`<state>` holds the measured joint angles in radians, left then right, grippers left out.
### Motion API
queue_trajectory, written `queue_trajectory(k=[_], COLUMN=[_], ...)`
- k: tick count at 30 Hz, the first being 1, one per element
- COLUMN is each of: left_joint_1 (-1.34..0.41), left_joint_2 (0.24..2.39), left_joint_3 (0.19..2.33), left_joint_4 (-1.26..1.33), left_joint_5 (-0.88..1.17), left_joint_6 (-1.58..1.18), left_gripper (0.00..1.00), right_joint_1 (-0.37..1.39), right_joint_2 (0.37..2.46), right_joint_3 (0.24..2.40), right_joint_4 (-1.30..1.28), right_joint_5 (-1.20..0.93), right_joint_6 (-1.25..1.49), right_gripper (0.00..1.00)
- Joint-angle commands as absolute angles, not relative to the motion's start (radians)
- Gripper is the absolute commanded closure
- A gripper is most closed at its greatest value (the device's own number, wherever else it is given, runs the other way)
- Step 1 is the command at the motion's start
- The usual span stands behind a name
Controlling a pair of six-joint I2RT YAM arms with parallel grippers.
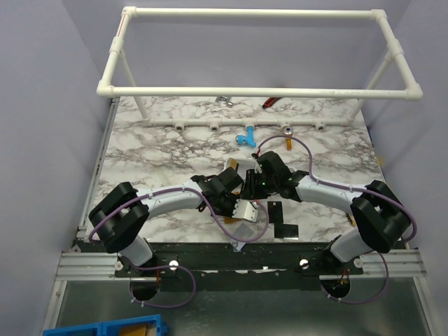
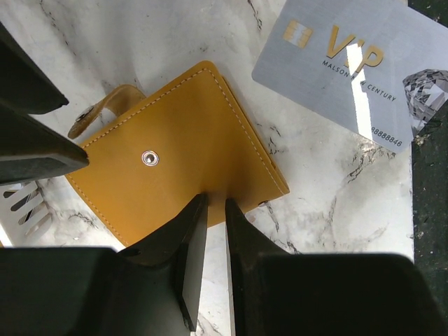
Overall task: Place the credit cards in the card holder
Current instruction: Close the card holder at the center of the board.
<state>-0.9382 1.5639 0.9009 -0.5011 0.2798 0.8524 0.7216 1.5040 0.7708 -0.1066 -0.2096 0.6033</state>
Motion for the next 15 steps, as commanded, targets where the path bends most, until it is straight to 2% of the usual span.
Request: queue_trajectory(k=[1,7,15], left_joint_1=[-0.943,-0.943,-0.943], left_joint_2=[1.539,1.541,1.535], left_joint_3=[0.884,0.886,0.875], left_joint_4=[-0.511,-0.512,-0.514], left_joint_5=[0.253,0.242,0.247], left_joint_6=[0.854,0.856,0.86], left_gripper=[0.82,0.82,0.82], right_joint_1=[0.744,0.757,0.758], right_joint_2=[1.537,1.555,1.494], right_joint_3=[0.812,0.832,0.831], right_joint_4=[-0.193,-0.242,-0.234], right_joint_5=[-0.177,-0.14,-0.068], right_joint_6=[0.566,0.549,0.564], right_gripper=[0.63,0.63,0.74])
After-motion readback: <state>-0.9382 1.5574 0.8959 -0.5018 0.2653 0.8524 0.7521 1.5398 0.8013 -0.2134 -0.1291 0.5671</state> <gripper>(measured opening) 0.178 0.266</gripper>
